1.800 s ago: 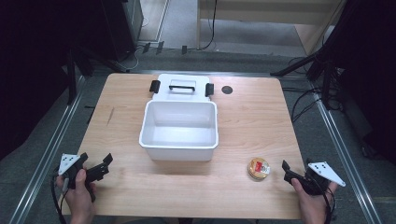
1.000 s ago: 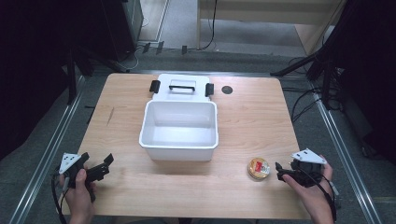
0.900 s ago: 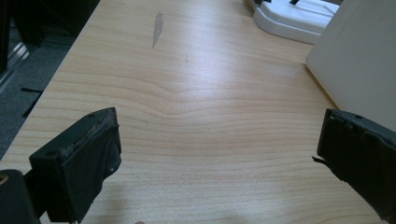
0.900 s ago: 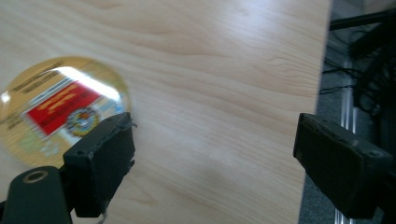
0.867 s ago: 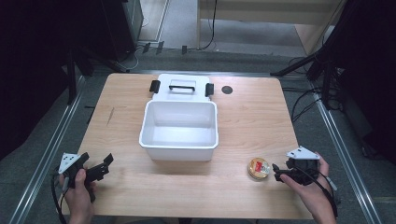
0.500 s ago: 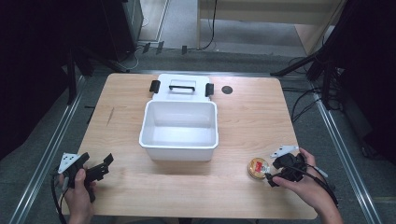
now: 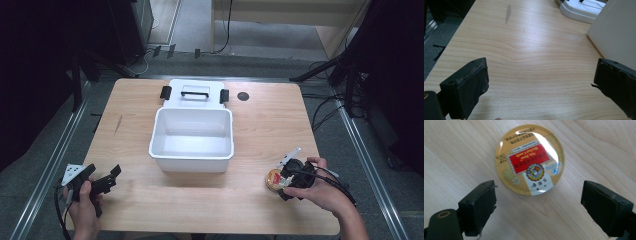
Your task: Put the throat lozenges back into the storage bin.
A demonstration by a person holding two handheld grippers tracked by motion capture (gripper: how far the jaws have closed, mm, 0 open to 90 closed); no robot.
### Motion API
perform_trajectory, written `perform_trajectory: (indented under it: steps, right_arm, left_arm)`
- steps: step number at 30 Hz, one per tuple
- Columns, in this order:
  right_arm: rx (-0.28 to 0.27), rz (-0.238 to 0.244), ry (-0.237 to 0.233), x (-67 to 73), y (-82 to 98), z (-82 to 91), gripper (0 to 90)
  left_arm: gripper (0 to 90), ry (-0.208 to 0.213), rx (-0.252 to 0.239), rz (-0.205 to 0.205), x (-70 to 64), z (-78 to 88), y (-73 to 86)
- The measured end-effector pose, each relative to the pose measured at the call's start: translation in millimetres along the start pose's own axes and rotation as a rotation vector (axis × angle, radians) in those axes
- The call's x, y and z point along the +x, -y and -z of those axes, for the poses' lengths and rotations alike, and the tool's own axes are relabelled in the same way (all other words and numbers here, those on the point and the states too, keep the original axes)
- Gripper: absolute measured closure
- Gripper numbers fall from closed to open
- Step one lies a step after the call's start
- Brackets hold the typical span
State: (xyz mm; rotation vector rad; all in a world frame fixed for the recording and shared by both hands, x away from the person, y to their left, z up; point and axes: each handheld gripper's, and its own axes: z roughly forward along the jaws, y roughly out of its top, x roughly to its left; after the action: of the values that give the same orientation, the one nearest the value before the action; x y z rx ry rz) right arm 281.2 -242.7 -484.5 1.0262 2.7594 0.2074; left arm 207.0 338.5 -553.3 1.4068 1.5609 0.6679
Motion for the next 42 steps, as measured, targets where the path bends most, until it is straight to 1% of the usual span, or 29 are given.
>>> perform_trajectory:
  steps: [1,2,4,5,6,8,10,12,13,15,20,21,26,28,32,33,35,36,37,42]
  right_arm:
    - [0.024,0.009,-0.005,0.6,-4.9,-0.9,13.1]
    - [0.024,0.009,-0.005,0.6,-4.9,-0.9,13.1]
    - [0.044,0.016,-0.007,1.1,-9.5,-1.9,13.2]
    - [0.048,0.016,-0.014,1.2,-11.0,-2.4,13.2]
    - [0.064,0.019,-0.022,1.8,-15.4,-3.9,13.2]
    - [0.066,0.022,-0.023,1.6,-16.9,-4.6,13.2]
    - [0.087,0.024,-0.036,1.7,-22.1,-7.3,13.2]
    - [0.088,0.025,-0.039,2.0,-23.1,-8.0,13.2]
    - [0.098,0.028,-0.047,2.9,-26.0,-10.3,13.1]
    - [0.104,0.019,-0.046,3.3,-28.5,-11.9,13.1]
    - [0.11,0.009,-0.049,2.7,-34.3,-16.4,12.8]
    - [0.118,-0.001,-0.046,3.3,-35.4,-17.3,12.8]
    - [0.134,-0.009,-0.036,4.3,-39.7,-23.6,12.9]
    - [0.13,-0.009,-0.038,4.4,-40.4,-24.4,13.0]
    - [0.139,-0.028,-0.029,3.8,-42.5,-28.3,14.3]
    - [0.146,-0.045,-0.031,3.9,-42.7,-30.7,14.6]
    - [0.147,-0.044,-0.032,3.3,-42.8,-31.4,15.2]
    - [0.142,-0.05,-0.024,2.2,-42.4,-32.5,19.1]
    - [0.14,-0.059,-0.03,2.1,-42.3,-32.7,20.1]
    - [0.131,-0.065,-0.04,0.9,-41.2,-32.4,20.6]
  left_arm:
    - [0.2,0.001,0.0,0.001,0.2,0.0,0.0]
    - [0.2,0.001,0.0,0.001,0.2,0.0,0.0]
    - [0.2,0.002,0.001,0.003,0.6,0.0,0.0]
    - [0.2,0.003,0.002,0.004,0.7,0.0,-0.1]
    - [0.2,0.002,0.002,0.002,0.7,-0.1,-0.1]
    - [0.2,0.002,0.003,0.002,0.6,-0.1,-0.1]
    - [0.2,0.001,0.003,0.002,0.3,-0.3,-0.2]
    - [0.2,0.002,0.004,0.001,0.1,-0.6,-0.2]
    - [0.2,0.003,0.004,0.001,0.1,-0.6,-0.2]
    - [0.2,0.003,0.005,0.001,0.1,-0.7,-0.2]
    - [0.2,0.006,0.007,0.002,0.3,-0.8,-0.3]
    - [0.2,0.006,0.007,0.002,0.3,-0.8,-0.3]
    - [0.2,0.011,0.01,0.004,0.7,-1.1,-0.5]
    - [0.2,0.013,0.011,0.005,1.1,-1.2,-0.6]
    - [0.2,0.015,0.015,0.006,1.4,-1.2,-0.7]
    - [0.2,0.015,0.015,0.006,1.4,-1.3,-0.7]
    - [0.2,0.014,0.015,0.006,1.4,-1.3,-0.7]
    - [0.2,0.014,0.016,0.004,1.2,-1.3,-0.7]
    - [0.2,0.014,0.016,0.004,1.2,-1.3,-0.7]
    - [0.2,0.014,0.019,0.003,1.4,-1.8,-0.8]
